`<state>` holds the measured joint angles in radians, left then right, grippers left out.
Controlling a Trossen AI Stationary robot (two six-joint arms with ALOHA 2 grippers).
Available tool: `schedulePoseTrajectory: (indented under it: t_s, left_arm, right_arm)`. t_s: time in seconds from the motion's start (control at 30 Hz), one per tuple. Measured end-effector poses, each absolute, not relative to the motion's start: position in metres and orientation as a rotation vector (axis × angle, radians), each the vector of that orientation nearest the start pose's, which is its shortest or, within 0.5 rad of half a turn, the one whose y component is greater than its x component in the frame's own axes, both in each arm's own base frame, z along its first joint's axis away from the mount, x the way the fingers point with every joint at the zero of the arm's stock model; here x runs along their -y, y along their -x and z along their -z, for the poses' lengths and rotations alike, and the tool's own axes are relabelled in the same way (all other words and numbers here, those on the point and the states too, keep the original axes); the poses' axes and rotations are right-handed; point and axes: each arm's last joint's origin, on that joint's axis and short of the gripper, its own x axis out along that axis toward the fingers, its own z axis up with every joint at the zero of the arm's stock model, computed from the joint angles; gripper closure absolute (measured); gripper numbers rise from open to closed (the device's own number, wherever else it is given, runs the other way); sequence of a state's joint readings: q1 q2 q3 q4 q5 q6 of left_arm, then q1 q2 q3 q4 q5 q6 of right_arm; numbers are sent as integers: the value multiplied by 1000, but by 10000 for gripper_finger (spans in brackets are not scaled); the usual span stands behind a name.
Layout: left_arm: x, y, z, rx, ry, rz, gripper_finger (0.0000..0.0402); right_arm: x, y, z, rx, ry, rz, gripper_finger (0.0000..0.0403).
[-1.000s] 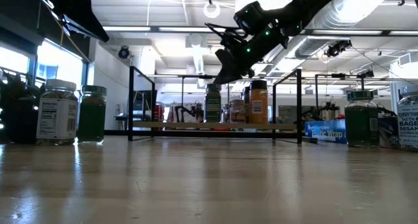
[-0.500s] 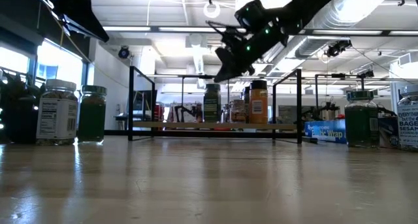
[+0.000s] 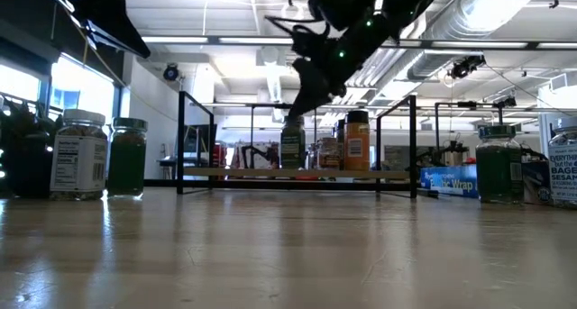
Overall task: Shelf spices
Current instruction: Put the green seasoning bottle on the shelf align with the other green seasoning bottle
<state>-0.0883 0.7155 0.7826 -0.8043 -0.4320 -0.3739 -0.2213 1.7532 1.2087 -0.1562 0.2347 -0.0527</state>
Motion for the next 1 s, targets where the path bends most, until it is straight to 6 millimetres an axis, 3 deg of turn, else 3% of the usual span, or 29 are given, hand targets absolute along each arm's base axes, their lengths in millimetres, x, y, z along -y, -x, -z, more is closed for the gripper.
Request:
schedulePoseTrajectory:
  t_s: [0.27, 0.6, 1.0]
  left_arm:
    - [-1, -131, -290, -643, 164, -454, 399]
    - [-1, -131, -290, -641, 164, -455, 399]
    - [-1, -131, -290, -641, 163, -456, 399]
  right_arm:
    - [106, -376, -197, -786, 11, 461, 403]
    - [135, -369, -194, -775, -32, 538, 403]
    - [138, -370, -197, -757, 15, 522, 403]
